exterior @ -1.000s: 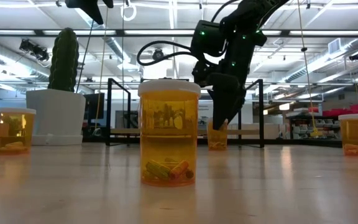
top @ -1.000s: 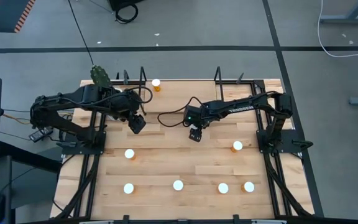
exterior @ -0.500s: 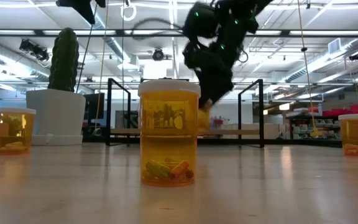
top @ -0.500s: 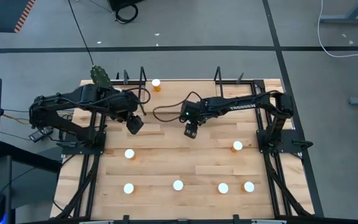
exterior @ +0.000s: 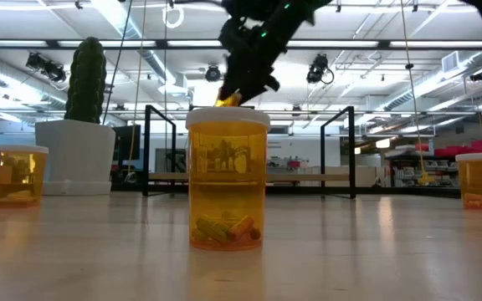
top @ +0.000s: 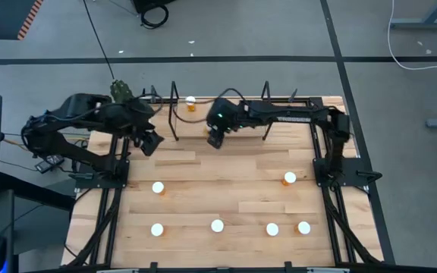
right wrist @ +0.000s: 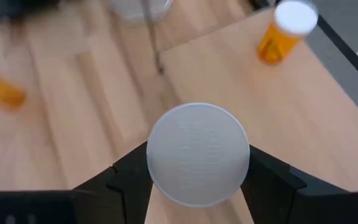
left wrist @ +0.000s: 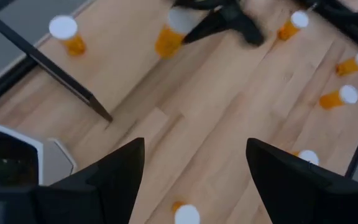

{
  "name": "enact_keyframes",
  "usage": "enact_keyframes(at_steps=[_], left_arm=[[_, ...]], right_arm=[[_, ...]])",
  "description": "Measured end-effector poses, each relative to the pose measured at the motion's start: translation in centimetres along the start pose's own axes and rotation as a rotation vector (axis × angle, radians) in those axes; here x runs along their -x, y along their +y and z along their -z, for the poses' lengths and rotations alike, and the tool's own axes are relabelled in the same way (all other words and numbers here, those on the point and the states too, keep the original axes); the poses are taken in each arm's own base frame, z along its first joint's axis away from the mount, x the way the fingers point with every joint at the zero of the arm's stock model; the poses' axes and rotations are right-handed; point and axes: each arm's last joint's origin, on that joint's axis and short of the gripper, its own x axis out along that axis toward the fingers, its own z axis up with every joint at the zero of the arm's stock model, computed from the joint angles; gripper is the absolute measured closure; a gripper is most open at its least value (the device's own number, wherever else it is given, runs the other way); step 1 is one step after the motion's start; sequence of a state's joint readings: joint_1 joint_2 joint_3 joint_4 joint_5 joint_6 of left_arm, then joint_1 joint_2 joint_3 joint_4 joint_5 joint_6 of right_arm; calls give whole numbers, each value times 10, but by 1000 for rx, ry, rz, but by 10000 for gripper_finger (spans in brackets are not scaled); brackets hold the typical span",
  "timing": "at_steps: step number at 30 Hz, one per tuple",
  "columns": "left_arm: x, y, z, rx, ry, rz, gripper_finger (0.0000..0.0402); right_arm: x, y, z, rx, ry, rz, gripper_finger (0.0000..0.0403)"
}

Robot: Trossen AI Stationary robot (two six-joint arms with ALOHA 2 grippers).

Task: Pick and place medicine bottles onto shelf by color
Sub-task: Put the orange pill bottle on the shelf

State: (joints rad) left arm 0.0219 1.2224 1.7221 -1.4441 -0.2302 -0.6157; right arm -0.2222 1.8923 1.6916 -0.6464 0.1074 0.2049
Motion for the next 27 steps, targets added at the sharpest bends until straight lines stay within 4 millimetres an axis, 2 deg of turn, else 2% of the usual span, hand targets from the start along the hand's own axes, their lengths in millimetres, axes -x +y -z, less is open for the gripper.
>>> enact_keyframes(at_steps=[3, 8, 14, 27], left_arm=[[10, 4, 1, 4, -38, 18, 114], [21, 10, 6, 17, -64, 34, 114], [31, 17, 11, 27, -91, 52, 114], [33, 18, 12, 35, -90, 52, 114]], right_arm=[[-16, -6, -11, -18, 21, 13, 187], [-38, -3, -34, 3, 13, 10, 186], [-62, -6, -50, -21, 5, 19, 186], [-106, -23, -43, -60, 45, 52, 185]])
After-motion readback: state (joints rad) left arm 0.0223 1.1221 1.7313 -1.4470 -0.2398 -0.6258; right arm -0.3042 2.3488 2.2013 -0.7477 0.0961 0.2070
